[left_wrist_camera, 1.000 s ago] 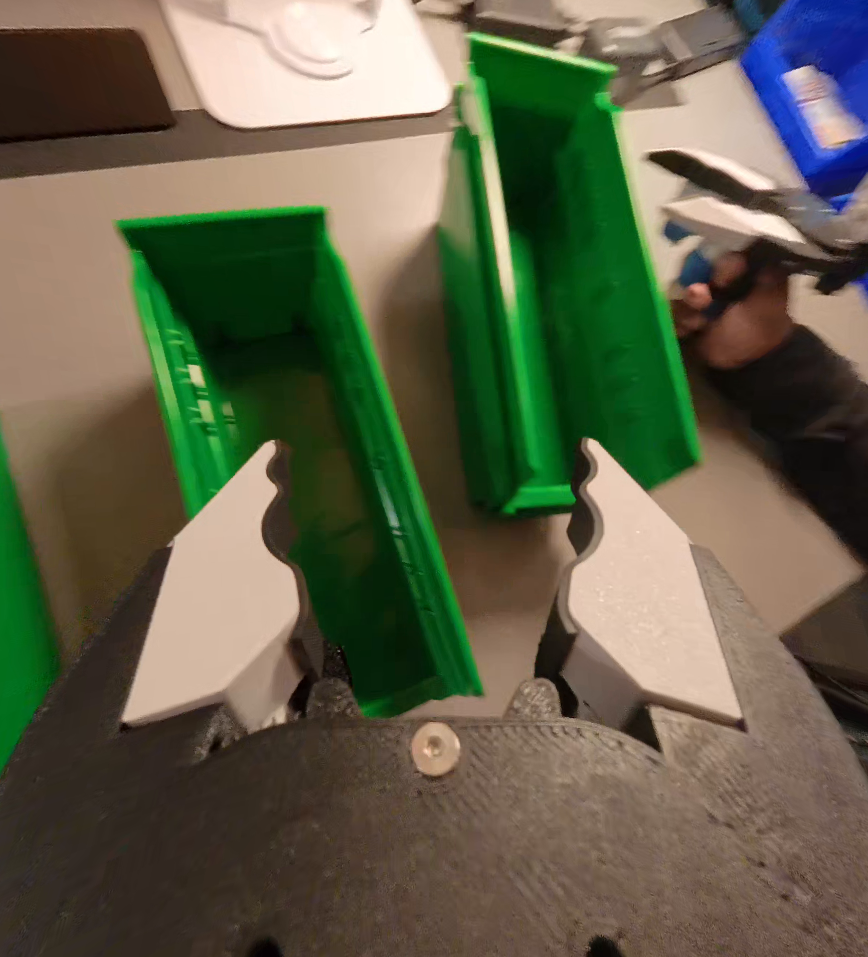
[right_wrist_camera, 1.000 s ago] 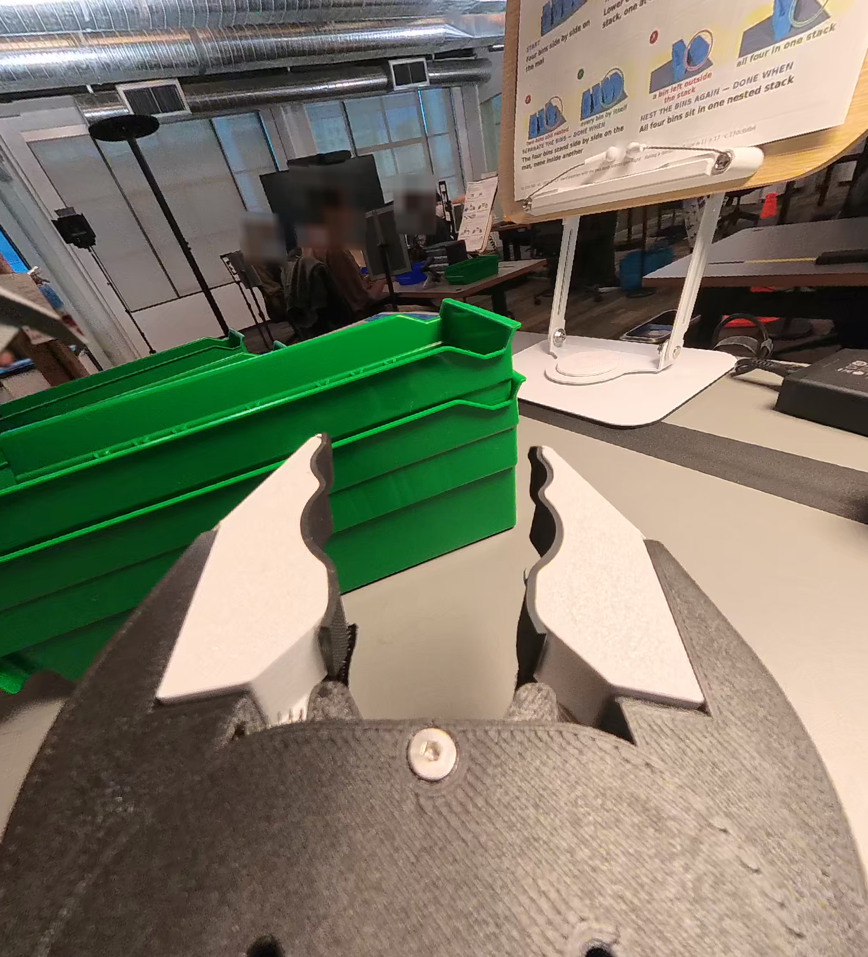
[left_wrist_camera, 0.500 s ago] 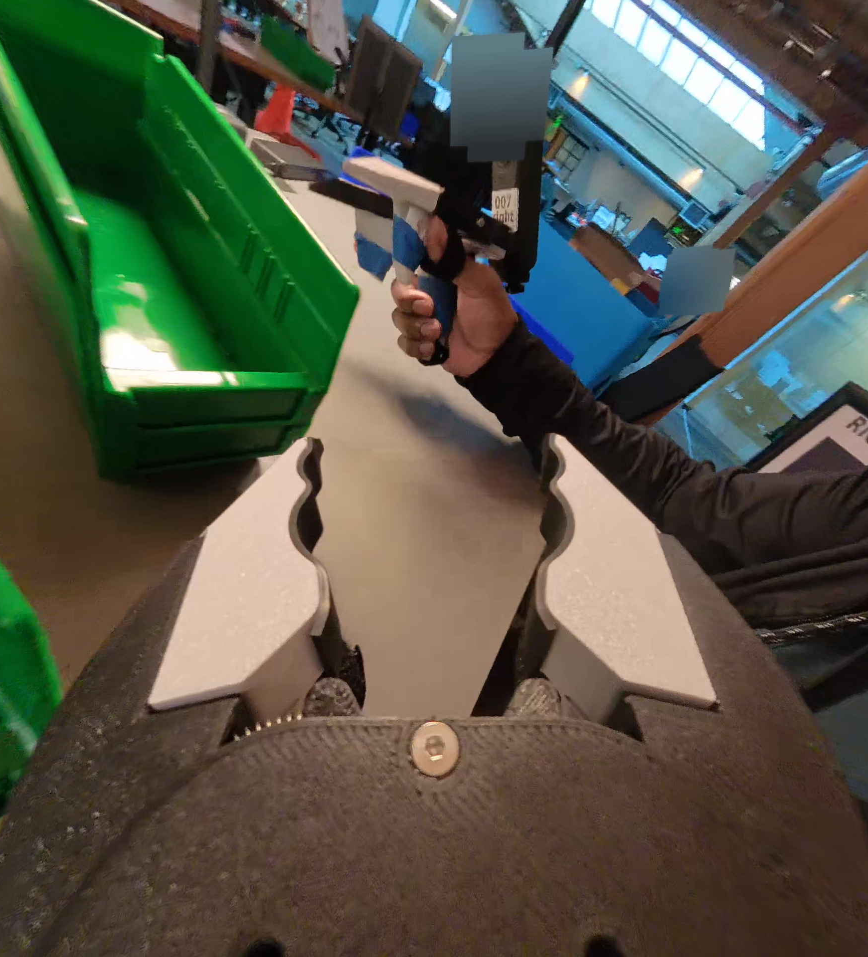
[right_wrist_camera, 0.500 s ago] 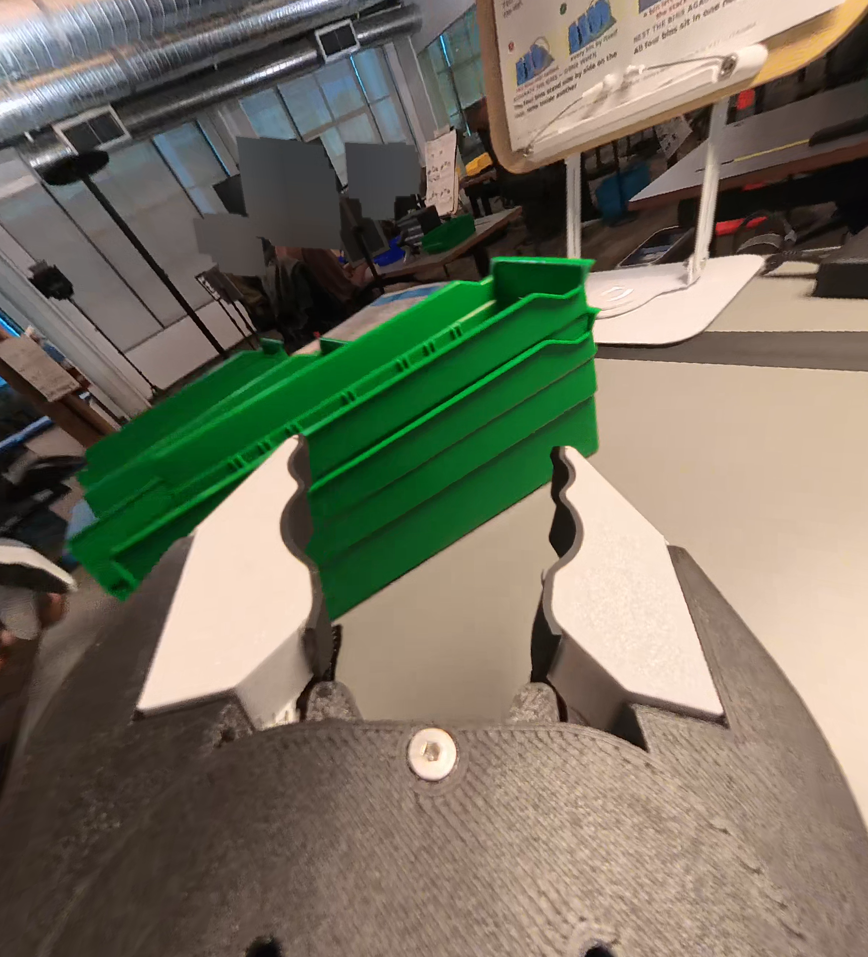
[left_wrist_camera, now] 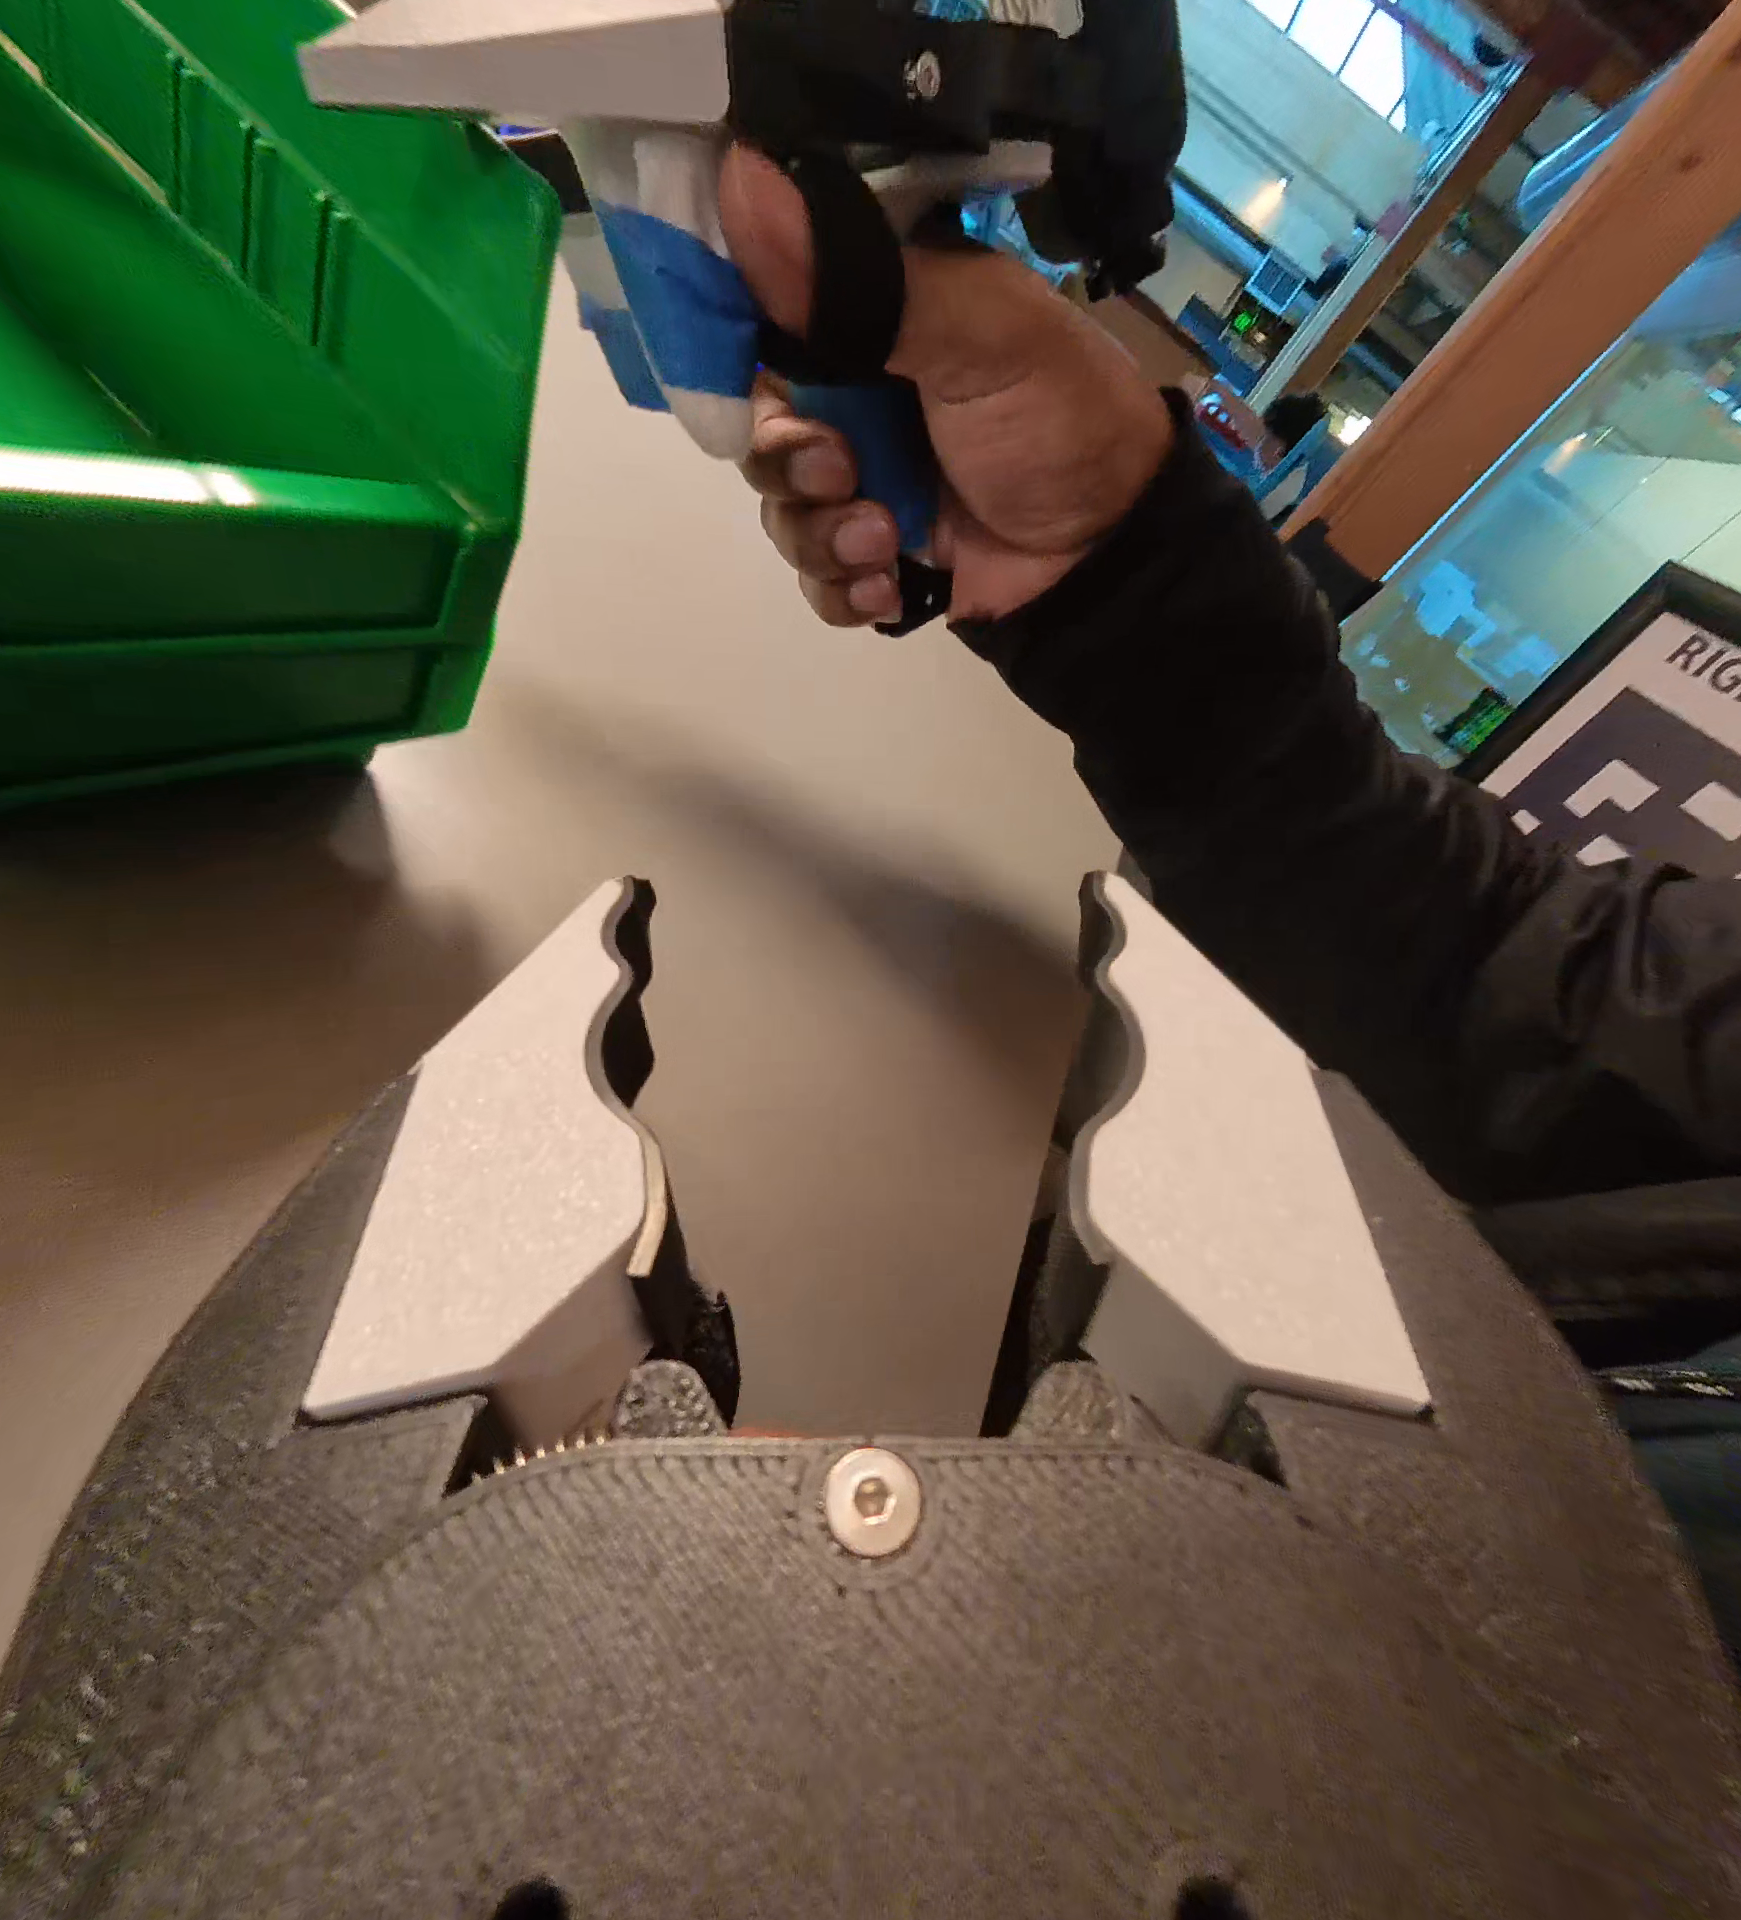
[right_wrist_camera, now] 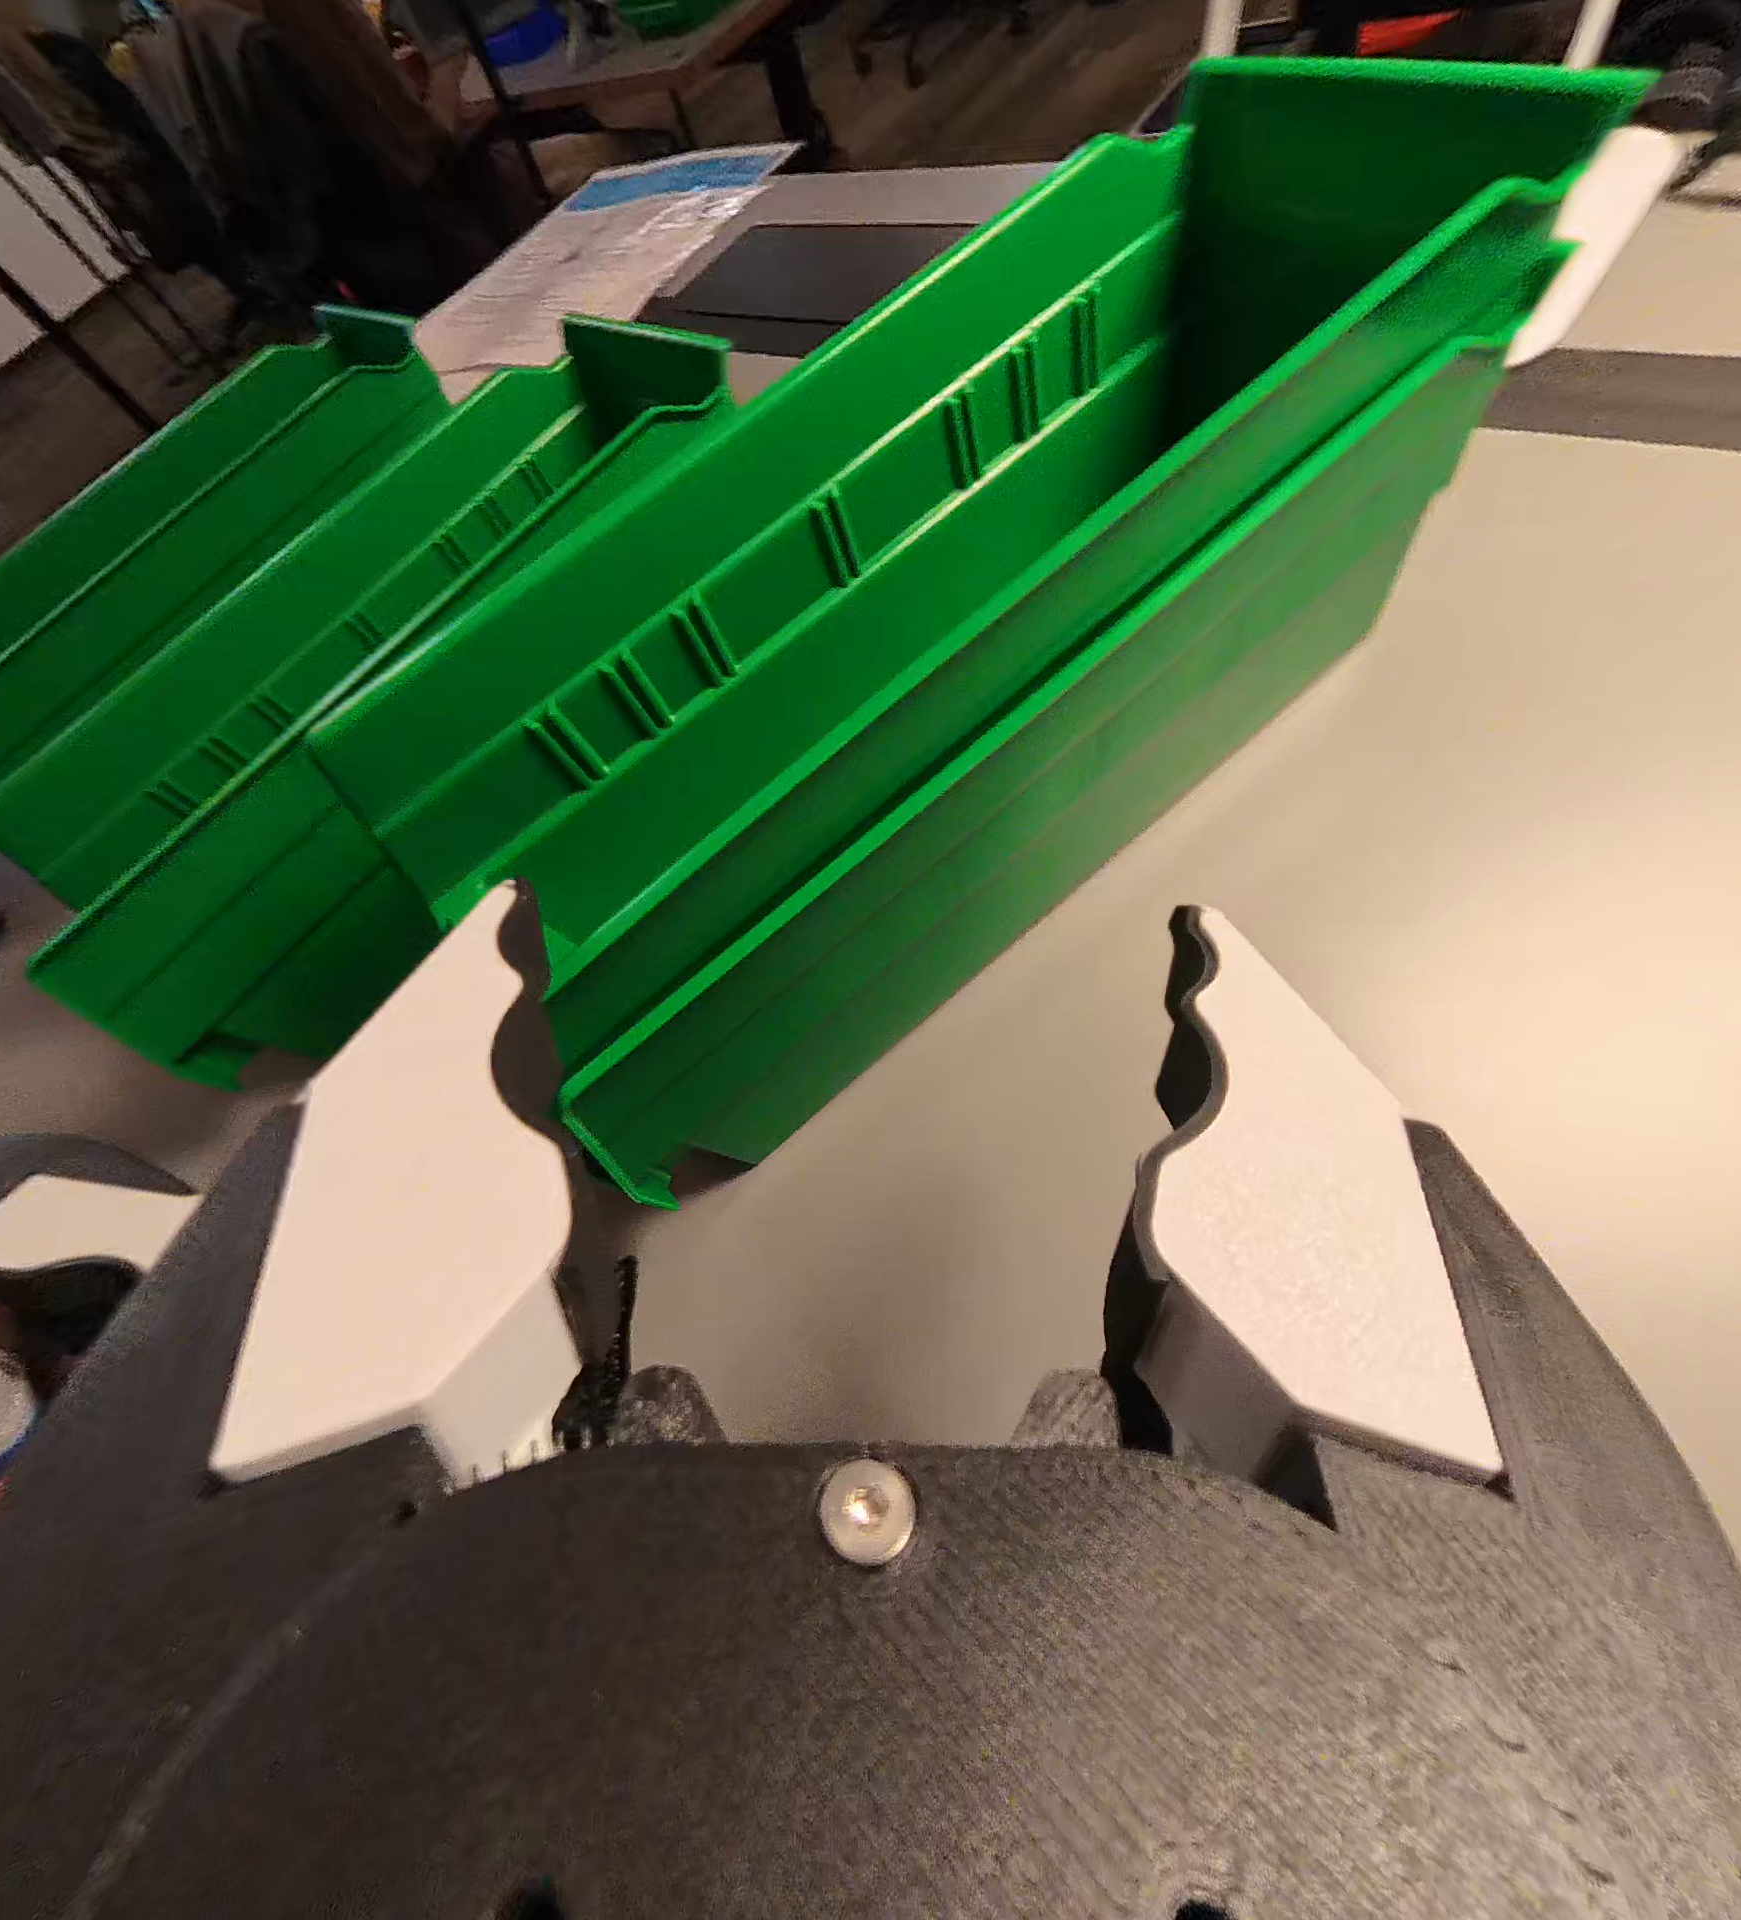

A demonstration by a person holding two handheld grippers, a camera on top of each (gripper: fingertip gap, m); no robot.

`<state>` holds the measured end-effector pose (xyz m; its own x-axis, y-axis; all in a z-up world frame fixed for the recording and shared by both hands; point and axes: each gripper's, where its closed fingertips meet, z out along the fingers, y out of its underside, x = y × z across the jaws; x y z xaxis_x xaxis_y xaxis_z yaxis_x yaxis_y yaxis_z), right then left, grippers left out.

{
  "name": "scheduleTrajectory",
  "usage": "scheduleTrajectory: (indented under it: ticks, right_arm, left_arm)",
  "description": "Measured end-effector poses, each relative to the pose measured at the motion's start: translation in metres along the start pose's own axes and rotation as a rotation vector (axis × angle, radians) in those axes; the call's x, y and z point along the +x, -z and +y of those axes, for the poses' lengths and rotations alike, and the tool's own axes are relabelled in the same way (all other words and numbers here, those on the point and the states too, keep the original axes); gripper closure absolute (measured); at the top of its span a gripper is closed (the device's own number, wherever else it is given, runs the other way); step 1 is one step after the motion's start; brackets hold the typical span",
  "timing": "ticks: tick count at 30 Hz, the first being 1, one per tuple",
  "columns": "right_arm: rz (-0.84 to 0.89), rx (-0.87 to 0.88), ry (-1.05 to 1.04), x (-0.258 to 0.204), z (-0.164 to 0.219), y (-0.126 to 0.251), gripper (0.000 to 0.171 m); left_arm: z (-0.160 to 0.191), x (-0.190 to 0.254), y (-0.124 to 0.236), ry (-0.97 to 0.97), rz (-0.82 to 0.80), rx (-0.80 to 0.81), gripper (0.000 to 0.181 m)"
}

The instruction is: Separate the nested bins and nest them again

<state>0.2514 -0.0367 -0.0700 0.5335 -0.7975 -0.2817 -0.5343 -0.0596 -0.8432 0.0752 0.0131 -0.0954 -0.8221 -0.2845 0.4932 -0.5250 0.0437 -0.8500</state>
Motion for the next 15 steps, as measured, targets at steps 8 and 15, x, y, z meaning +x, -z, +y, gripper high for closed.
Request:
scheduleTrajectory:
  ticks: [8, 15]
  right_arm:
    - [0.227, 0.001, 0.029, 0.073, -0.018, 0.056, 0.066]
    - [0.150, -0.107, 0.105, 0.043, -0.062, 0.050, 0.055]
  left_arm:
    - [0.003, 0.008, 0.001, 0.010, 0.063, -0.017, 0.098]
    - [0.006, 0.012, -0.026, -0.090, 0.051, -0.092, 0.098]
